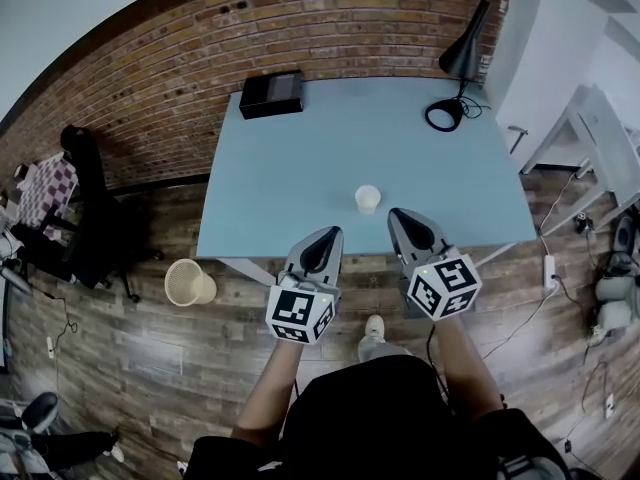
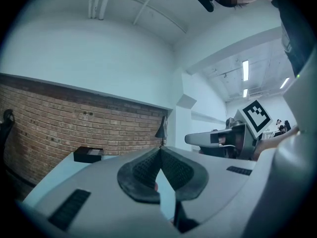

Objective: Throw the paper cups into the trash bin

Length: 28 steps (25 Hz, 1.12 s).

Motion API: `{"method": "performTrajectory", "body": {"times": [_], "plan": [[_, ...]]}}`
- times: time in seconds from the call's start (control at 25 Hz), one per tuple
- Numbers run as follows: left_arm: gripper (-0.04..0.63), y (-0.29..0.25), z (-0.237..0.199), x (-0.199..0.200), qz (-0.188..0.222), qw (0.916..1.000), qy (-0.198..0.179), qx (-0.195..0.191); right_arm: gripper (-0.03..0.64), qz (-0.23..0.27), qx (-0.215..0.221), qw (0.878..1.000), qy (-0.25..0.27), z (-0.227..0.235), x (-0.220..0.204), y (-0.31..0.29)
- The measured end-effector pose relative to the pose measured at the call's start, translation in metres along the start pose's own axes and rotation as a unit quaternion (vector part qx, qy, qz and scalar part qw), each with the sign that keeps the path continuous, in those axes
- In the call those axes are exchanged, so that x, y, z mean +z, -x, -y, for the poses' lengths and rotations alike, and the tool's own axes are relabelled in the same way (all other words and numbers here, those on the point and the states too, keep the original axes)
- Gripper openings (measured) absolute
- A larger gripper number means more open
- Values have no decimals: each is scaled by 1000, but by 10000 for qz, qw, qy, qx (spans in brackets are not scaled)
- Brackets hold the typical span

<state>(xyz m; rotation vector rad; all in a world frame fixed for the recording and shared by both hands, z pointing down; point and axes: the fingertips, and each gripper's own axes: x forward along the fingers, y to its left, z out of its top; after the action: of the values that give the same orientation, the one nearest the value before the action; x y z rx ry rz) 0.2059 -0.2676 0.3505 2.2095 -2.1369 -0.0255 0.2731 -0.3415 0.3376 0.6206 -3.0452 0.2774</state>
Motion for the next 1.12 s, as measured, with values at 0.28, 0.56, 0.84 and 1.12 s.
{"method": "performTrajectory", "body": {"times": [0.28, 0.56, 0.84, 1.12], "plan": [[2, -49, -3, -1, -33, 10000, -59, 37, 3, 40, 27, 10000, -16, 44, 9, -20], [2, -91, -6, 3, -8, 10000, -56, -35, 3, 23, 72, 9999, -67, 83, 16, -41], [2, -121, -14, 1, -46, 9999, 29, 134, 3, -70, 179, 9997, -157, 115, 14, -58], [2, -133, -23, -11, -130, 9997, 143, 157, 3, -122, 166, 9995, -237, 133, 10, -66]]}}
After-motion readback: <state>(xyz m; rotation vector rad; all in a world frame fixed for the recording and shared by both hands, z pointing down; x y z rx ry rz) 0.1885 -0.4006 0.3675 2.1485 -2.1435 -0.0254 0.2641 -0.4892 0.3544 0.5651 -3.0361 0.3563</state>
